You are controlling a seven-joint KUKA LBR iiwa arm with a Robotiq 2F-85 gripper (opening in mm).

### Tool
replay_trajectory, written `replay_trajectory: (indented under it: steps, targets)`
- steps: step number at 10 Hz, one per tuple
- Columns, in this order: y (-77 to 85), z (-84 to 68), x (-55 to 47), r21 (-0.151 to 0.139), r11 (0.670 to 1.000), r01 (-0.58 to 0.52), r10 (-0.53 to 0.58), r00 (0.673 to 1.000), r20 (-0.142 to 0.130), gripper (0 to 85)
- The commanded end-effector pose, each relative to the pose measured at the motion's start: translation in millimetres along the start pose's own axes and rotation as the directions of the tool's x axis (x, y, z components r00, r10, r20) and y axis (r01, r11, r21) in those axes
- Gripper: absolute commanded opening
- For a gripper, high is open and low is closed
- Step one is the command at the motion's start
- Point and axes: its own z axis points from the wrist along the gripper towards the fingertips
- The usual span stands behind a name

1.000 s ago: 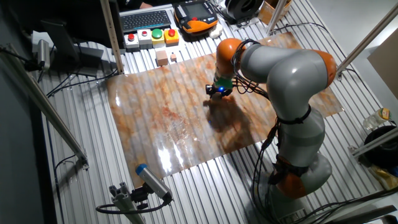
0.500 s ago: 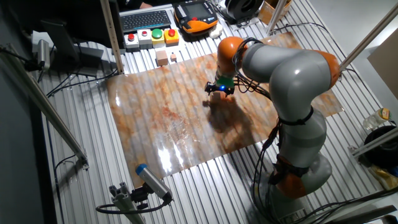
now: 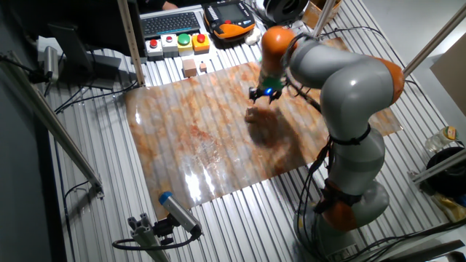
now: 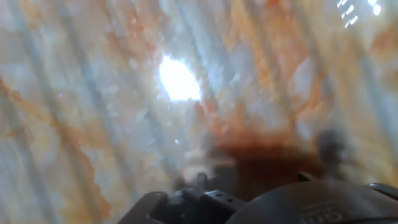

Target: Hold a small block with the gripper and sweep it from left to right on the table

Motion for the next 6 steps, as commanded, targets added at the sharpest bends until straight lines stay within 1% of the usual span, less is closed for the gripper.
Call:
replay_trajectory:
  steps: [1,2,3,4,6]
  targets:
    - [-19.7,-8.7,-7.8,0.005,0.999,0.032,-0.033,0.999,0.007,0.0]
    - [-27.0,-13.8,-9.6,0.022,0.998,0.055,-0.056,0.998,0.013,0.0]
    - [-30.8,-17.6,-7.2,0.049,0.996,0.073,-0.075,0.996,0.044,0.0]
    - [-32.0,-19.9,-3.7,0.068,0.994,0.090,-0.094,0.994,0.060,0.0]
    - [-31.7,-22.3,3.0,0.076,0.990,0.115,-0.121,0.990,0.072,0.0]
